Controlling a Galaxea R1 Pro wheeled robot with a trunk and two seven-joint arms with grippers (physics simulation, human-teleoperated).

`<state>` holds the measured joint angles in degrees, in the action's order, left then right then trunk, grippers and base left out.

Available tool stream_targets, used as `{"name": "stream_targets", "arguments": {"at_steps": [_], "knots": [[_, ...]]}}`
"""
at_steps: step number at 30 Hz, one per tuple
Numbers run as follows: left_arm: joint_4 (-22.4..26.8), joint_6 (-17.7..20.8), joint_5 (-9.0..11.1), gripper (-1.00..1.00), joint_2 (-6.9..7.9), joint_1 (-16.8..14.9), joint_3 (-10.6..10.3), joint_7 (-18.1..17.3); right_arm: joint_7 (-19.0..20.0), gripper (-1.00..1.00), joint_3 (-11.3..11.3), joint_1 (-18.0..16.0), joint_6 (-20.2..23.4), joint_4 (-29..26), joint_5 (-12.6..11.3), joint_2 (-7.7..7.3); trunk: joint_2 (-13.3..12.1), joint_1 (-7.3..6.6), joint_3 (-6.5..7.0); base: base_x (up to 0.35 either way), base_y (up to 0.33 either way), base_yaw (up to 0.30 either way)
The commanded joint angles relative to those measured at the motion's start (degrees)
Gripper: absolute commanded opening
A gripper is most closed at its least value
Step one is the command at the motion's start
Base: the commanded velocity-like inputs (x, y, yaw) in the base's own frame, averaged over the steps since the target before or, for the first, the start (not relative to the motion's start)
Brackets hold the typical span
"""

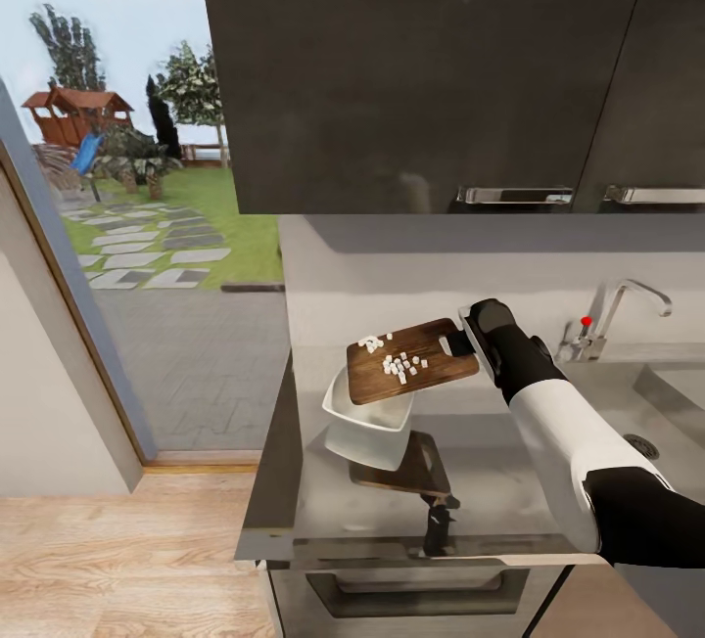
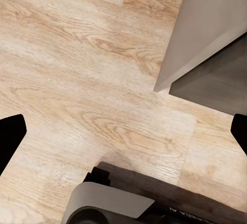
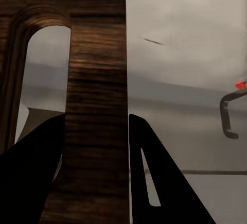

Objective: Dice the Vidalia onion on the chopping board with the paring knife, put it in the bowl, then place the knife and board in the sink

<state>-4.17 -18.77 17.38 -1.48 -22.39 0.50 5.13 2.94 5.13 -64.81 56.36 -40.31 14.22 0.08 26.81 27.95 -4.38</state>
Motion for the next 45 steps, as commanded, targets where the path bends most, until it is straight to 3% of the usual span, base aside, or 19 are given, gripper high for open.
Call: {"name": "stream_targets", "arguments": {"at_steps": [1,12,17,20,40,45], "knots": [[-0.2,-0.4,0.1,1.0,-0.02,-0.1,0.0,0.1,0.3,-1.0,0.1,-0.1,0.2,0.0,0.5,0.0,0.1,0.03,-0.12,0.0,0.0,0.0],[-0.2,-0.4,0.1,1.0,-0.02,-0.1,0.0,0.1,0.3,-1.0,0.1,-0.1,0.3,0.0,0.7,-0.06,0.1,0.03,-0.12,0.0,0.0,0.0],[-0.2,-0.4,0.1,1.0,-0.02,-0.1,0.0,0.1,0.3,-1.0,0.1,-0.1,0.3,0.0,5.1,0.05,0.1,0.03,-0.12,0.0,0.0,0.0],[-0.2,-0.4,0.1,1.0,-0.02,-0.1,0.0,0.1,0.3,-1.0,0.1,-0.1,0.2,0.0,6.3,0.09,0.1,0.03,-0.12,0.0,0.0,0.0],[-0.2,-0.4,0.1,1.0,-0.02,-0.1,0.0,0.1,0.2,-1.0,0.1,-0.1,0.3,0.0,7.0,0.09,0.1,0.03,-0.12,0.0,0.0,0.0],[-0.2,-0.4,0.1,1.0,-0.02,-0.1,0.0,0.1,0.2,-1.0,0.1,-0.1,0.3,0.0,8.9,0.29,0.1,0.03,-0.12,0.0,0.0,0.0]]}}
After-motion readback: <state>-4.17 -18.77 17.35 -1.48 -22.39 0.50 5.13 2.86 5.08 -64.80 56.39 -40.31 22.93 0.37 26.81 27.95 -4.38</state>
